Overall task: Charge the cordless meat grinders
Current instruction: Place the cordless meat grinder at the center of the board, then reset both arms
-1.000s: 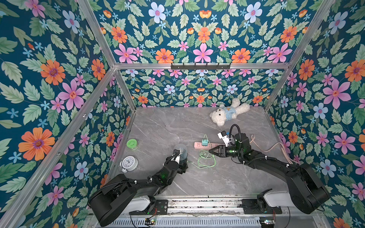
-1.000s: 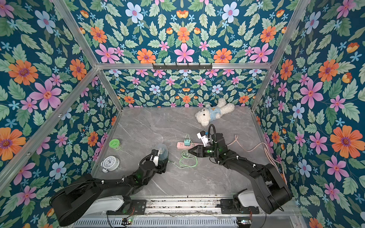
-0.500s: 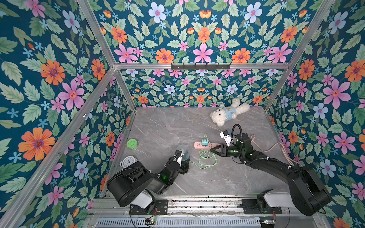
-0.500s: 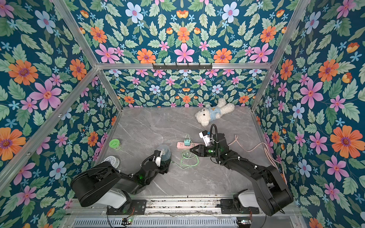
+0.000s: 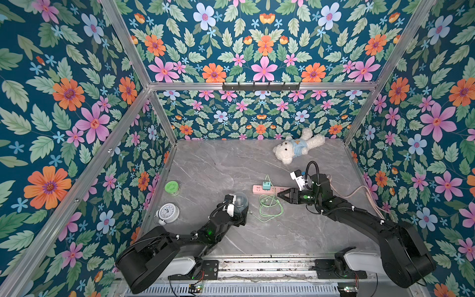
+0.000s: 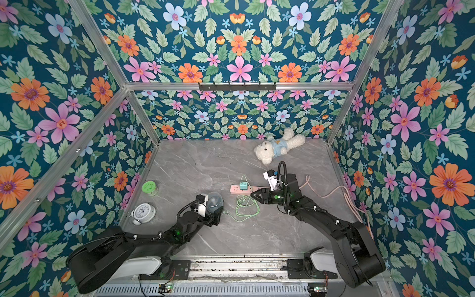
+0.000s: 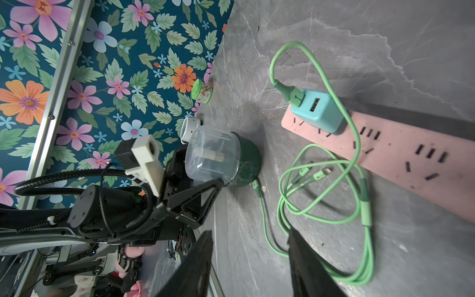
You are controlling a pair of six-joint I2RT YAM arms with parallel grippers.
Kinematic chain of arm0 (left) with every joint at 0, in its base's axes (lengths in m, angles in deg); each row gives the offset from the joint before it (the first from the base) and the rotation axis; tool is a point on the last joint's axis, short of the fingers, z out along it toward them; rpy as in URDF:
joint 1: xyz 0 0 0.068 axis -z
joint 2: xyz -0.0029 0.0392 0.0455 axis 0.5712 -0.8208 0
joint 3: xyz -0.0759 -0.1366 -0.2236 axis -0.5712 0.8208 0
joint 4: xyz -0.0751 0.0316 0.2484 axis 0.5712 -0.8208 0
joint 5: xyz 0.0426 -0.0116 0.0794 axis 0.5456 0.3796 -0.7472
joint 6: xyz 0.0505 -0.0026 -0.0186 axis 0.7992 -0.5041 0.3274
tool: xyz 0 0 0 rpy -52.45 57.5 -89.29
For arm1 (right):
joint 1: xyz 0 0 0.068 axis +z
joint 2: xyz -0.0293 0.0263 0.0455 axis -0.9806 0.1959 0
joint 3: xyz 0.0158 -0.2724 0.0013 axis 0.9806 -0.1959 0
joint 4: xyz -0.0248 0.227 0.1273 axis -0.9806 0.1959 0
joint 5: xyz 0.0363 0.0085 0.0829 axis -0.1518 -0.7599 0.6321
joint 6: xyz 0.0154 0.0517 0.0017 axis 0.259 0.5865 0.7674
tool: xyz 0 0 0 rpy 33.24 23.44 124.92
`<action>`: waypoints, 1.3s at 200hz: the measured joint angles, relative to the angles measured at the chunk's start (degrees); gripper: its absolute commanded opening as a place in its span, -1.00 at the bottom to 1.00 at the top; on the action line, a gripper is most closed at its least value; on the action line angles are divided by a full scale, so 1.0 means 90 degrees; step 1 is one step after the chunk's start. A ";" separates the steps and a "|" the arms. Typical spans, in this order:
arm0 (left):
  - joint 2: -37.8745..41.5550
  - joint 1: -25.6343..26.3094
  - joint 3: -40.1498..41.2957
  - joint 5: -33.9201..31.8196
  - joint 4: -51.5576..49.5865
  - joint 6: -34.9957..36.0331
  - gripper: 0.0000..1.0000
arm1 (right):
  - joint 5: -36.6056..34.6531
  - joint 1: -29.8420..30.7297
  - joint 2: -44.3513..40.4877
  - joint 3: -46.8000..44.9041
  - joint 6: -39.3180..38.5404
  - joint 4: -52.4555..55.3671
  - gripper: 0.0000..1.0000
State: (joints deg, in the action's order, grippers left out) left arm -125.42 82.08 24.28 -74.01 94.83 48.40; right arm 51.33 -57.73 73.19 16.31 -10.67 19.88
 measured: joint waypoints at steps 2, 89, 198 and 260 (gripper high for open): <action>0.0073 0.0000 0.0002 0.0005 -0.0044 -0.0002 0.99 | -0.0007 -0.0005 -0.0012 0.0010 -0.0005 0.0024 0.01; 0.2489 -0.0583 -0.1010 -0.0687 -0.2460 0.0316 0.98 | -0.1384 -0.0100 -0.0685 0.0338 -0.0884 0.1234 0.35; -0.0034 -0.4155 -0.2246 -0.0993 -0.2314 0.0792 0.99 | -0.4456 -0.1229 -0.1015 -0.0391 -0.2045 0.0573 0.75; -0.1809 -0.4653 -0.1719 -0.0998 -0.0172 0.1314 0.98 | -0.5391 -0.1518 -0.1234 -0.0777 -0.2346 -0.0100 0.80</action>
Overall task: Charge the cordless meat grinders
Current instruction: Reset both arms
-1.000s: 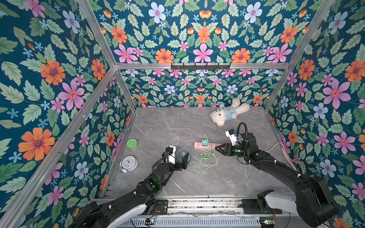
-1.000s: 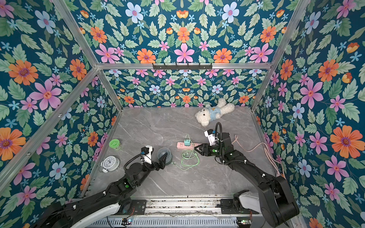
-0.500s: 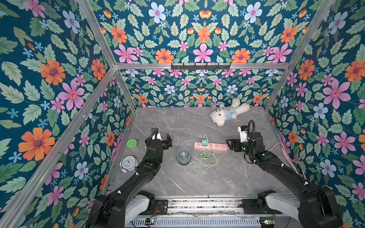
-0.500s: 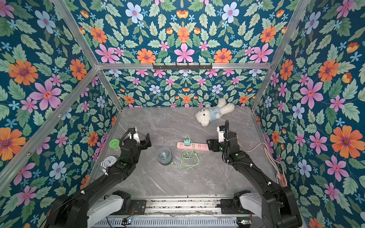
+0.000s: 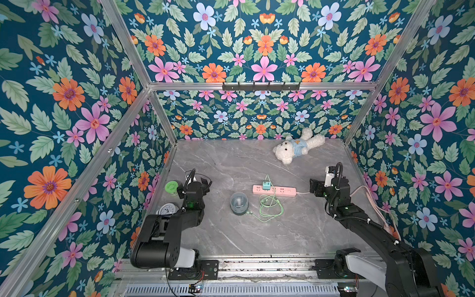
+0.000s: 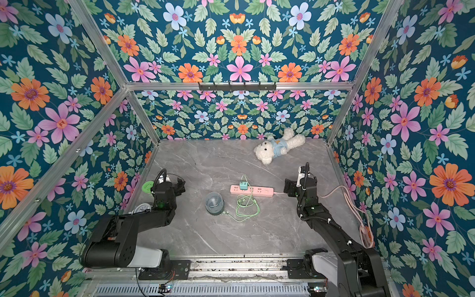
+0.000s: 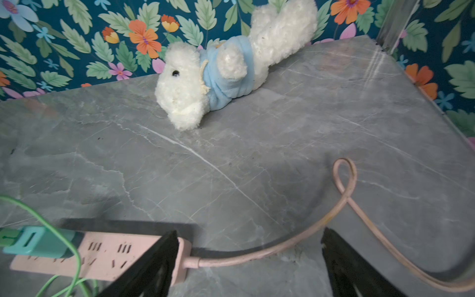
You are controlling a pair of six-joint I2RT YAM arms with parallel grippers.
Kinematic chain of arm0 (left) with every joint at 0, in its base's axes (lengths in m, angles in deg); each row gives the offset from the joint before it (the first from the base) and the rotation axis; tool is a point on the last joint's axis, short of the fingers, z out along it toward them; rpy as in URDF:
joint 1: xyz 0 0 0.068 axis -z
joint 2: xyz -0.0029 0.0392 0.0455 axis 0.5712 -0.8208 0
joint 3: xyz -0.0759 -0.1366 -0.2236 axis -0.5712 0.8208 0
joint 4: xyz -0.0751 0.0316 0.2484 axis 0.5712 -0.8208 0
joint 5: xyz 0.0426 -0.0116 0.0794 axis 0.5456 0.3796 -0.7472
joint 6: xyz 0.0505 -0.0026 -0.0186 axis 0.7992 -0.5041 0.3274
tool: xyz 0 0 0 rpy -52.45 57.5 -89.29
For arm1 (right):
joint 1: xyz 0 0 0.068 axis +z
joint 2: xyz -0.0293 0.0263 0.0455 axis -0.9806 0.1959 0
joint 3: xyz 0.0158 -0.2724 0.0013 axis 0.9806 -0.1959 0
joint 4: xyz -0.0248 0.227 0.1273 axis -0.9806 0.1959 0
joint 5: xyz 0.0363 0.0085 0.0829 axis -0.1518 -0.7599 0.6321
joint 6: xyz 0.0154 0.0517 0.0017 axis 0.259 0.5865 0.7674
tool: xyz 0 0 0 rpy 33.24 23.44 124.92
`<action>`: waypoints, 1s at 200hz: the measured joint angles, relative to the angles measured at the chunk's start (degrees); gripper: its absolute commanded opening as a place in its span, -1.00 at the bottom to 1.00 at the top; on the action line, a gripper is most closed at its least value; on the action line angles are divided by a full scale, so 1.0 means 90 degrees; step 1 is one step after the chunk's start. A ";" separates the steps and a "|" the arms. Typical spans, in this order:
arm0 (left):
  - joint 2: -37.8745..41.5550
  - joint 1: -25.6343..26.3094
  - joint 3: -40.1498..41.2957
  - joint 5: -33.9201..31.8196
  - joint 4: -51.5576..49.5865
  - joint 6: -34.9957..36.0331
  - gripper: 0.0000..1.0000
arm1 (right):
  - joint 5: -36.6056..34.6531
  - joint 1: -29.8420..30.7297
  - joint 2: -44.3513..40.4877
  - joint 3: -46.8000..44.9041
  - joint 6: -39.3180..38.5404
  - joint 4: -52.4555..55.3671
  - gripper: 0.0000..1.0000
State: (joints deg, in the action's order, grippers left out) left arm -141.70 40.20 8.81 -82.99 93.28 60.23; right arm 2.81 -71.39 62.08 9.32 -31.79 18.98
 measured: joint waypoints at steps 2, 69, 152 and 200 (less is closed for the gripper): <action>-0.0066 -0.0007 0.0027 0.0002 0.0100 0.0017 0.98 | -0.0034 -0.0027 -0.0007 -0.0012 -0.0010 -0.0017 0.81; -0.0923 -0.0124 0.0437 0.0515 0.2110 0.0301 0.99 | -0.0911 -0.0612 0.0306 -0.1253 -0.0333 -0.1753 0.98; -0.0908 -0.0192 0.0435 0.0658 0.2195 0.0299 0.99 | -0.0228 -0.0928 0.2288 -0.1001 -0.0661 -0.4010 0.99; -0.0911 -0.0194 0.0425 0.0661 0.2195 0.0299 0.99 | -0.0034 -0.0928 0.2297 -0.1003 -0.0663 -0.3927 0.98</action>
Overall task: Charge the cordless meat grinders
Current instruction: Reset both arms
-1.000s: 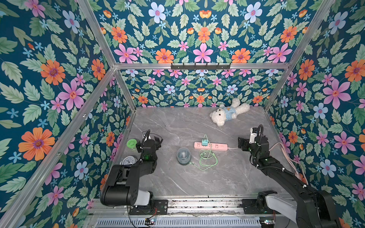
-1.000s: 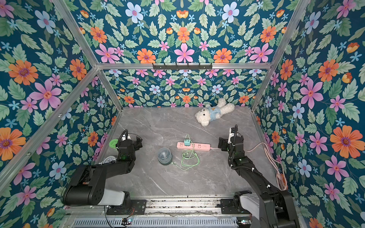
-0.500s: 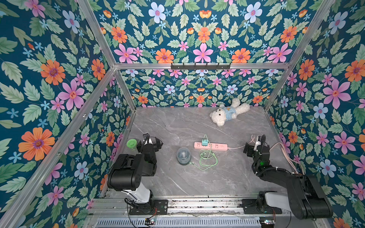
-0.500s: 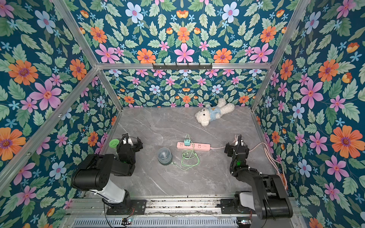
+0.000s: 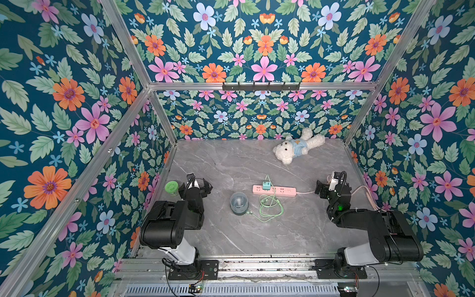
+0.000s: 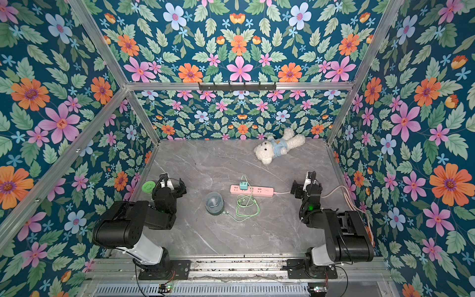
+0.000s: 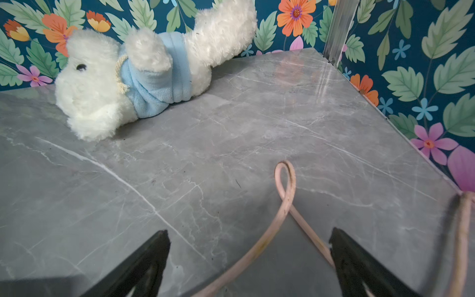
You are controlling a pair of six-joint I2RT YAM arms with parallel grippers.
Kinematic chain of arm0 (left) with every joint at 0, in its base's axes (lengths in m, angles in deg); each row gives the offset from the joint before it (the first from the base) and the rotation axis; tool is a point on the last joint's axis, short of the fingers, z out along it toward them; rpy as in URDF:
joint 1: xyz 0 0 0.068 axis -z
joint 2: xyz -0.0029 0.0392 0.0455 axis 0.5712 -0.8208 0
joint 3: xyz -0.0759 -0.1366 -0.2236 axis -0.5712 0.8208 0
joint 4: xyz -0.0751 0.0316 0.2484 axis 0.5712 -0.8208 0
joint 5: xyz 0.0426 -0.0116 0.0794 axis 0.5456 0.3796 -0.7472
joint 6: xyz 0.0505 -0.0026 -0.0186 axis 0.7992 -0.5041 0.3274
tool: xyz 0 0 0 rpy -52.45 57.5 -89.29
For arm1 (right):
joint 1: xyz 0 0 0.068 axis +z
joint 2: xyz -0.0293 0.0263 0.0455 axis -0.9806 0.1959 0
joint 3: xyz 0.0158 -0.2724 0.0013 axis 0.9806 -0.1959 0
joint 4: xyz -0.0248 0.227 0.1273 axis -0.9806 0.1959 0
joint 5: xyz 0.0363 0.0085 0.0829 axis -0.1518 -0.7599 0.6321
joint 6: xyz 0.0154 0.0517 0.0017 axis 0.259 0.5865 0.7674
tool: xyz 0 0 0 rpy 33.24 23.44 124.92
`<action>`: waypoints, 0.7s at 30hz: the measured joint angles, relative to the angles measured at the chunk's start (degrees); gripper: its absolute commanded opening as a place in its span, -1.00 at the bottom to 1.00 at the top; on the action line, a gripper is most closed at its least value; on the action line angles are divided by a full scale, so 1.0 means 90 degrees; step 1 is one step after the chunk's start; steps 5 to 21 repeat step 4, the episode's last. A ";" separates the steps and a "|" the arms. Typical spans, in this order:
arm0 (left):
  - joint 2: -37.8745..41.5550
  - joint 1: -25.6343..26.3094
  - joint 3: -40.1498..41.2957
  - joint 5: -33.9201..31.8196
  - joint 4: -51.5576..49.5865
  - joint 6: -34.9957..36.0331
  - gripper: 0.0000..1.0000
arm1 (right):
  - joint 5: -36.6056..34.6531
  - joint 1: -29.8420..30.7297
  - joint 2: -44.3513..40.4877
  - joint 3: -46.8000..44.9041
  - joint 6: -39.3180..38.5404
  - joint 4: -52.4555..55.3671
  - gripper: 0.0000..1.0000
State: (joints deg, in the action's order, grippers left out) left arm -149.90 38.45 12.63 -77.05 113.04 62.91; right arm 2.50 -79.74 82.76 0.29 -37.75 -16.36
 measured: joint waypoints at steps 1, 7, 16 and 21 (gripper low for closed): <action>-0.0002 -0.0015 -0.0012 0.0002 -0.0002 0.0000 0.99 | 0.0012 0.0000 0.0005 0.0000 0.0000 -0.0029 0.99; 0.0000 -0.0029 -0.0036 0.0032 0.0000 -0.0002 0.99 | 0.0070 0.0000 0.0017 0.0000 0.0000 -0.0036 0.98; 0.0000 -0.0029 -0.0036 0.0032 0.0000 -0.0002 0.99 | 0.0070 0.0000 0.0017 0.0000 0.0000 -0.0036 0.98; 0.0000 -0.0029 -0.0036 0.0032 0.0000 -0.0002 0.99 | 0.0070 0.0000 0.0017 0.0000 0.0000 -0.0036 0.98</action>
